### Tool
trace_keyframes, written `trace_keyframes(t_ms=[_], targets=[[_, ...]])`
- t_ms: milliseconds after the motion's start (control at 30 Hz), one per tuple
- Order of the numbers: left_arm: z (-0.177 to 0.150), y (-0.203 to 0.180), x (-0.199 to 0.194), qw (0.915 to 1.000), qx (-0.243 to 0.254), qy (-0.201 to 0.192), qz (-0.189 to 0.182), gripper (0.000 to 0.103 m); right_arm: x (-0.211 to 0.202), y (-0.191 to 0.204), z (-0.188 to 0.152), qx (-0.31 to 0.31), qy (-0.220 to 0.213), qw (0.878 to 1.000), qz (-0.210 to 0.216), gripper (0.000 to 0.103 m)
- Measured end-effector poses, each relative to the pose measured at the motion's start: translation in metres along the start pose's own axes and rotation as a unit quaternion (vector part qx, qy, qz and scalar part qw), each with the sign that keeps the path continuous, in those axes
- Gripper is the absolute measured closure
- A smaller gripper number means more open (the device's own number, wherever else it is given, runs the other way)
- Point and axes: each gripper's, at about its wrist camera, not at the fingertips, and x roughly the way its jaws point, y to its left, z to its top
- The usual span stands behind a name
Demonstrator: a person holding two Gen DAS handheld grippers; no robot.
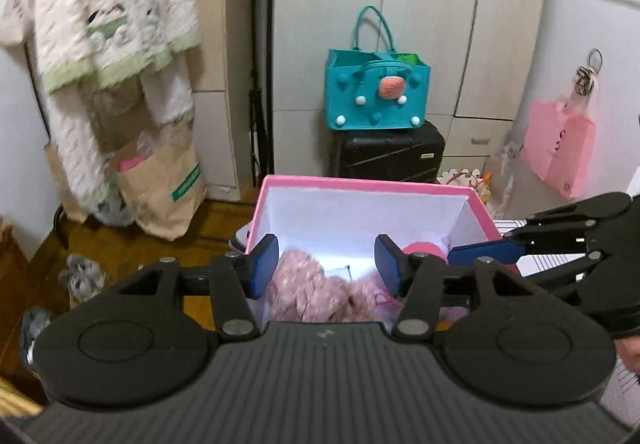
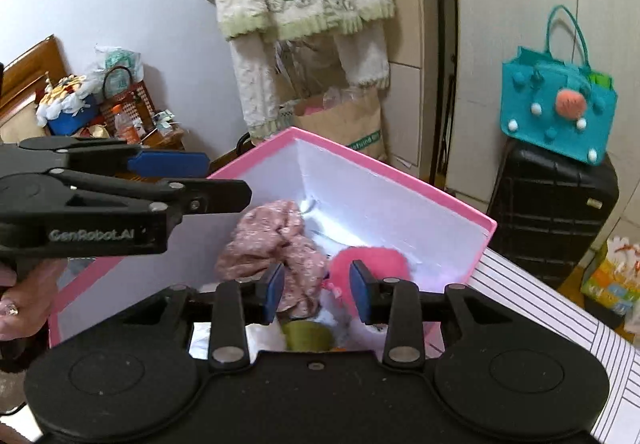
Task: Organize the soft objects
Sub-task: 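Lower the scrunchie and pompom into the box and open both tools, then withdraw both open tools from the box back over the table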
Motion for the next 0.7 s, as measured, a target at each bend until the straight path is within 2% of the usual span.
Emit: trace_keyframes(t_ms=[167,267,333,433,533,600,700], targets=[[-0.007,0.006,-0.024,0.9996,-0.027,-0.007,0.0,0.046,-0.018,0.005,-0.007,0.016,-0.013,1.0,0.007,0.062],[-0.01,0.002,-0.041,0.9997,-0.016,-0.015,0.006,0.041,-0.034,0.009,-0.014,0.021,-0.024,0.999,0.01,0.062],[-0.015,-0.004,-0.049,0.9999,-0.003,-0.015,0.004,0.041,-0.043,0.013,-0.02,0.021,-0.033,0.999,0.013,0.062],[-0.021,-0.008,-0.055,0.9998,-0.004,-0.003,0.017,0.04,-0.053,0.019,-0.029,0.019,-0.04,0.999,0.014,0.061],[-0.026,-0.012,-0.066,0.9999,-0.006,-0.001,0.013,0.037,-0.065,0.027,-0.037,0.016,-0.044,0.999,0.01,0.058],[-0.029,-0.016,-0.076,0.9999,-0.002,-0.003,0.013,0.033,-0.075,0.032,-0.043,0.012,-0.048,0.999,0.005,0.055],[-0.033,-0.024,-0.092,0.9997,0.013,-0.011,0.016,0.032,-0.093,0.04,-0.054,0.003,-0.055,0.998,-0.002,0.055]])
